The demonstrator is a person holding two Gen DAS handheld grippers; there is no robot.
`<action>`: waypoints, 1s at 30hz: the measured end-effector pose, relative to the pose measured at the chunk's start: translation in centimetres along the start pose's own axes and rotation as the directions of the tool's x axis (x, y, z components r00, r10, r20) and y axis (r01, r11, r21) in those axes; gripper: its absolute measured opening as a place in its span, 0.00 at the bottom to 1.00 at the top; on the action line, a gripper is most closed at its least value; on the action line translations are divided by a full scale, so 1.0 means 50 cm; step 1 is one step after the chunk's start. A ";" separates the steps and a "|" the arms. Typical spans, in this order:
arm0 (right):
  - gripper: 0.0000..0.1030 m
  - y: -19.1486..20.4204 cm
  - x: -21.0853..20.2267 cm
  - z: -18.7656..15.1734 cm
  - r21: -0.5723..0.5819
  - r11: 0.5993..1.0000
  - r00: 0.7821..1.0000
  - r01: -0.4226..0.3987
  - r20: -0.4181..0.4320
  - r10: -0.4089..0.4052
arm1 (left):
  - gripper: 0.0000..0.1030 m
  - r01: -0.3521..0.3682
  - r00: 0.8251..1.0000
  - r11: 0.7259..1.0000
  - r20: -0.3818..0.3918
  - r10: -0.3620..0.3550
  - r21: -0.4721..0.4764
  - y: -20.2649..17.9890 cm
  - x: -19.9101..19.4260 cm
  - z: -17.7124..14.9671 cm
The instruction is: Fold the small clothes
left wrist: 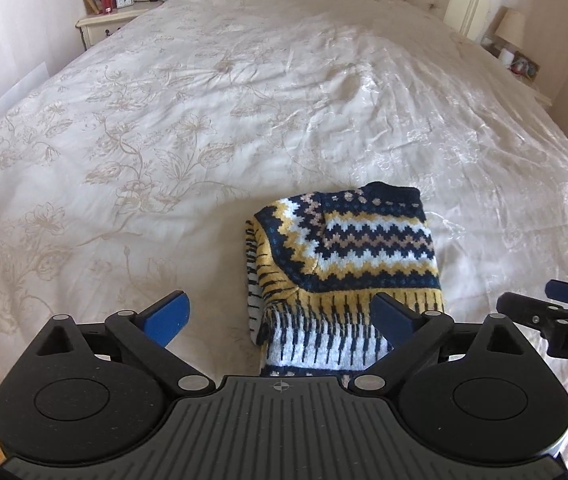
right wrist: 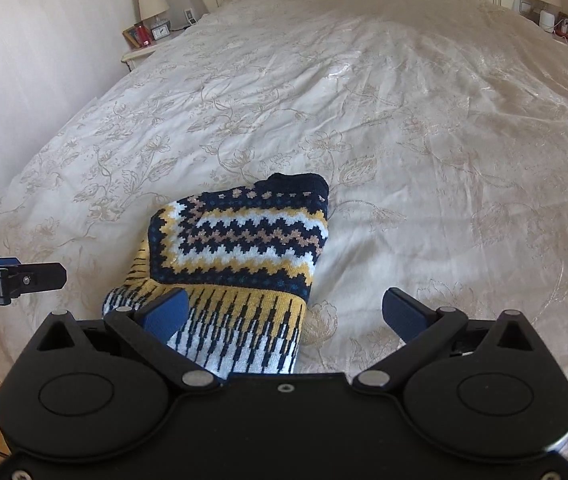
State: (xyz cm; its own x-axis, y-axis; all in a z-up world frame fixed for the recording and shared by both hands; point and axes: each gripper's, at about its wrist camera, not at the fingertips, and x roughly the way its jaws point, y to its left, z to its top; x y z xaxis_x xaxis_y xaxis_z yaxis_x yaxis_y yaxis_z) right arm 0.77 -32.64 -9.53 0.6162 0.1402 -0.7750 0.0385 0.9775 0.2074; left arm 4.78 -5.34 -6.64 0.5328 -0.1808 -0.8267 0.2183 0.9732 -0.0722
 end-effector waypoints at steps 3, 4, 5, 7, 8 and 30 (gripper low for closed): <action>0.99 0.016 -0.032 -0.014 0.027 1.000 1.000 0.000 0.023 -0.001 | 0.94 -0.029 0.999 1.000 0.016 0.029 0.000 0.002 -0.028 -0.002; 0.99 0.022 -0.041 -0.018 0.032 0.999 1.000 0.002 0.027 -0.003 | 0.94 -0.040 0.999 0.999 0.017 0.040 -0.010 0.005 -0.040 -0.004; 0.99 0.028 -0.051 -0.022 0.036 0.999 1.000 0.003 0.031 -0.004 | 0.94 -0.048 0.999 0.999 0.017 0.049 -0.023 0.009 -0.050 -0.005; 0.99 0.042 -0.068 -0.031 0.028 1.000 0.999 0.004 0.034 -0.005 | 0.94 -0.059 0.998 0.997 0.018 0.059 -0.045 0.016 -0.069 -0.010; 0.99 0.049 -0.076 -0.035 0.020 1.000 0.999 0.010 0.037 -0.010 | 0.94 -0.060 0.998 0.997 0.019 0.061 -0.050 0.019 -0.077 -0.013; 0.99 0.148 -0.195 -0.119 0.028 0.992 0.990 0.120 0.074 -0.121 | 0.89 -0.142 0.989 0.990 0.029 0.143 -0.011 0.022 -0.178 -0.128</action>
State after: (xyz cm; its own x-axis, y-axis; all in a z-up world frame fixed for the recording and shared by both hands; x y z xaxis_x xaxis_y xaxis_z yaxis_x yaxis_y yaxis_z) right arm -9.62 -25.83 -4.01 0.6636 0.0084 -0.7481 0.1335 0.9825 0.1296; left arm -4.93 -1.73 -2.92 0.5819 -0.0442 -0.8120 0.1314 0.9905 0.0402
